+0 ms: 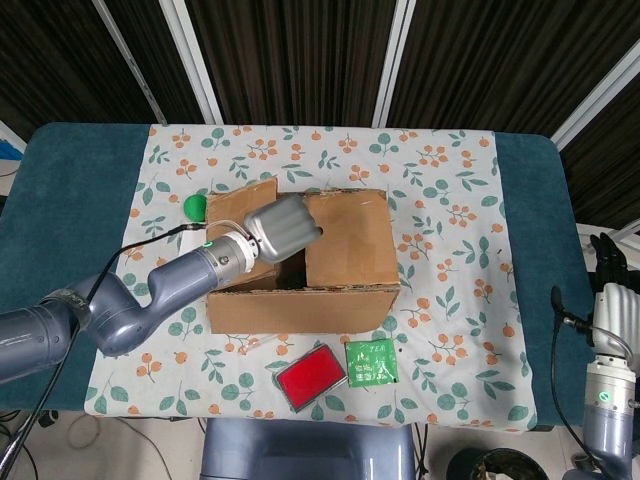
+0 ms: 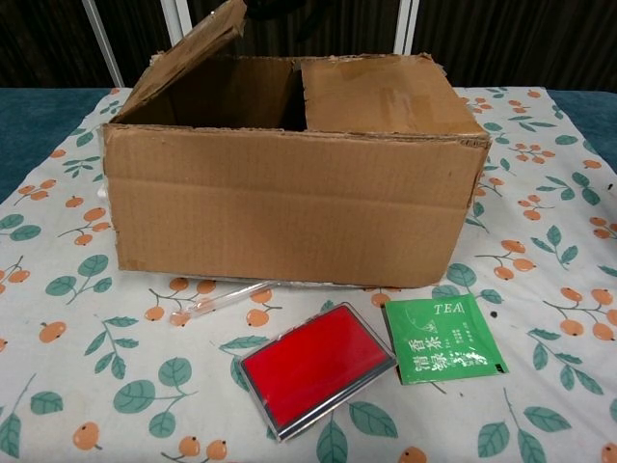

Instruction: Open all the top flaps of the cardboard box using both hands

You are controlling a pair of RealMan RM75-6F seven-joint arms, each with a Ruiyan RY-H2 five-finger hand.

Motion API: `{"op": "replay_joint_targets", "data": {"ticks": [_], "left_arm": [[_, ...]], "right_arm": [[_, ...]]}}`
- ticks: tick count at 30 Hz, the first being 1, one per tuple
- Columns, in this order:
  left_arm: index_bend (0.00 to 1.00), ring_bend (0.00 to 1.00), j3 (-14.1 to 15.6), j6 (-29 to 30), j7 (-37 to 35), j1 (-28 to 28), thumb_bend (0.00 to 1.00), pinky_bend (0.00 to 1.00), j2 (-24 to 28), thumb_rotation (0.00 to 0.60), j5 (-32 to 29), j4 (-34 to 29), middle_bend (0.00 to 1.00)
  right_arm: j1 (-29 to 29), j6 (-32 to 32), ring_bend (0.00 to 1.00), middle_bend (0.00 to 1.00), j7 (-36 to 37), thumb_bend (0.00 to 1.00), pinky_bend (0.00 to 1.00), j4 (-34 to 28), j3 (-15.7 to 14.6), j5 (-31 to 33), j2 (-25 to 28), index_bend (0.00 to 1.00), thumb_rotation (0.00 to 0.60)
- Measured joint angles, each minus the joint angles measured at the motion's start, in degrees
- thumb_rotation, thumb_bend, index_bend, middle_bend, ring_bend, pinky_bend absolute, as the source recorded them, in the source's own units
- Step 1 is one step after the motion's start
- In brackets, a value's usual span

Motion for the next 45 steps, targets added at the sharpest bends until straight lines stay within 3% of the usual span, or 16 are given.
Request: {"op": "replay_joint_targets", "data": {"ticks": [13,26,39,45], "left_arm": [[0.41,0.49,1.85,-0.66,0.73,0.35,1.0,0.47,8.52,0.6,-0.02,-6.83,0.68],[0.42,0.49,1.43,0.1,0.01,3.34,1.0,0.47,18.03,0.6,2.96,-12.81,0.68],[0.41,0.48,1.12,1.16,-1.76,10.92,1.0,0.47,27.77,0.6,8.31,-18.8,0.67],[0.41,0.48,1.11,2.18,-3.51,16.02,1.0,0.47,29.91,0.6,10.7,-20.27,0.67]], "right_arm": [[-0.05,0.4,0.0,0.0,0.01,0.45,0.23,0.03,0.05,-0.25,-0.08,0.02,0.6],[-0.04,0.2,0.0,0.0,0.04,0.45,0.23,-0.04,-0.18,-0.34,-0.25,0.02,0.6],[-0.08,-0.09,0.0,0.0,0.37,0.45,0.24,-0.14,-0.13,-0.04,-0.21,0.02,0.6],[-0.09,-0.1,0.0,0.0,0.29,0.45,0.23,-0.29,-0.2,-0.13,-0.19,0.02,0.6]]}}
